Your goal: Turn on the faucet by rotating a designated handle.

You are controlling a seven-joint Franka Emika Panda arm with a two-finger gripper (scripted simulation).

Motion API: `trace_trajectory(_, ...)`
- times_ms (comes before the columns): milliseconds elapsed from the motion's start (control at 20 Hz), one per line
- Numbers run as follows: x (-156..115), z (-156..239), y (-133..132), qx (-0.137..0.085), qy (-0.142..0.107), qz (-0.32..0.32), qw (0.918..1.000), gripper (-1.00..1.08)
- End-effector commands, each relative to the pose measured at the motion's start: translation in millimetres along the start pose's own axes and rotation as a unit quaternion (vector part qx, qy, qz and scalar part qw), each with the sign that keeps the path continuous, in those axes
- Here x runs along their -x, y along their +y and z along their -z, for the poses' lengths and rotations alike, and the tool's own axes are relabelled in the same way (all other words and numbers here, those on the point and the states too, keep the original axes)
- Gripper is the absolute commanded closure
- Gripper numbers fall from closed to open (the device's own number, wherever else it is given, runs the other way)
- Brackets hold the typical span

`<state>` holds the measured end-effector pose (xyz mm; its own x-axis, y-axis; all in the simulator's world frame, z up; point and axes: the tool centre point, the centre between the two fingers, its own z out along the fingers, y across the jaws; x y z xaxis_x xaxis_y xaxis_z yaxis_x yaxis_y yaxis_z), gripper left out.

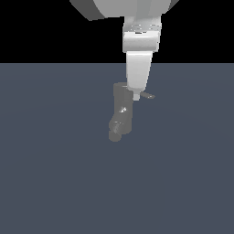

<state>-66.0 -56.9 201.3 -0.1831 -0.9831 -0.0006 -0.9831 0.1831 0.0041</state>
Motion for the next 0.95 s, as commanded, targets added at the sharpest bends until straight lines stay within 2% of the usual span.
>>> trace_trajectory(0,-13,0,-11,-0.003,0.0,-0.005,1.0,1.08)
trace_trajectory(900,-73,0,-61,-0.002,0.0,-0.014,0.9999,1.08)
